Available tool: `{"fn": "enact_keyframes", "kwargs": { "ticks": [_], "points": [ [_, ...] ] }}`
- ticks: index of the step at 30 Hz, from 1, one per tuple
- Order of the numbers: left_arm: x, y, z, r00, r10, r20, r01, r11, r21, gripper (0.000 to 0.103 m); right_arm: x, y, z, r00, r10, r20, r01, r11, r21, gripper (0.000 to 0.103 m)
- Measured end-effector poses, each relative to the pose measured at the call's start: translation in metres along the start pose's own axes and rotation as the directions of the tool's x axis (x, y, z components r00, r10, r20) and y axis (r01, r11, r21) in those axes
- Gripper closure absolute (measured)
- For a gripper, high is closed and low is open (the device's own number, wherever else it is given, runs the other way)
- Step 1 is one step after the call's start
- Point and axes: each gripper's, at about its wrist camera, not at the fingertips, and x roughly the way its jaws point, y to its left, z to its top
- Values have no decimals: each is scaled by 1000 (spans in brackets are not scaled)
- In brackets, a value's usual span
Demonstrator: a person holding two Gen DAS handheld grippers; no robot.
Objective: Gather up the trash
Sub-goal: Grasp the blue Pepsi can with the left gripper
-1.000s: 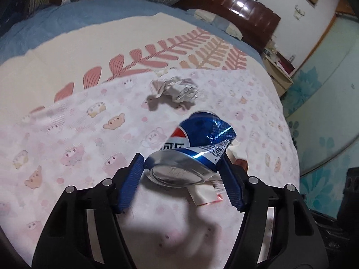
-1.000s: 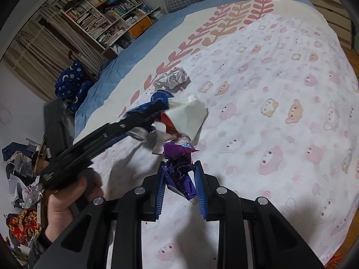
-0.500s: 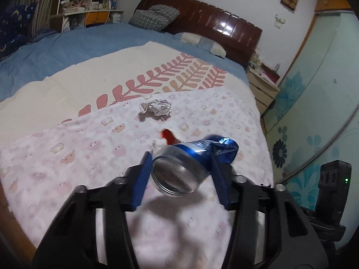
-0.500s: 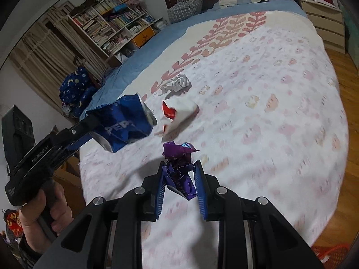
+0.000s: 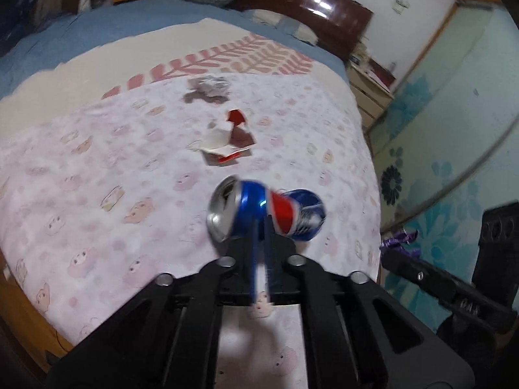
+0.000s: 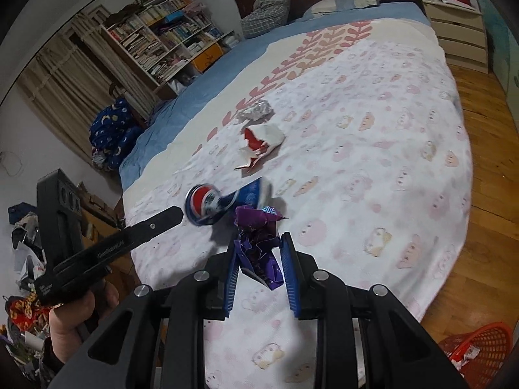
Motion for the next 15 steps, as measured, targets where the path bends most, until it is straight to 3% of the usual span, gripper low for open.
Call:
{"fn": "enact_keyframes", "kwargs": {
  "ticks": [1,2,3,5,9,13,15],
  "points": [
    [1,-3,0,1000,2,5,-2,1000,10,61,-2,-4,0,1000,-5,2,5,1000,9,76],
    [1,-3,0,1000,-3,15,3,1000,5,29,-3,-7,2,1000,-7,3,7,1000,14,76],
    [2,-3,0,999,-18,32,18,1000,-12,24,-3,-10,3,1000,-8,5,8,1000,22,76],
    [9,-4,1,1000,-24,16,24,1000,-19,24,-1,-14,7,1000,-12,4,12,999,31,76],
    [32,-11,5,998,34,-44,-34,999,17,24,5,-17,11,1000,-4,-5,4,999,44,76],
    [53,-3,4,992,74,-97,-78,996,-35,25,10,-13,13,1000,8,-14,-7,999,39,76],
    [62,3,4,989,76,-124,-86,993,-76,44,15,-11,15,1000,14,-22,-13,999,37,76]
  ]
}}
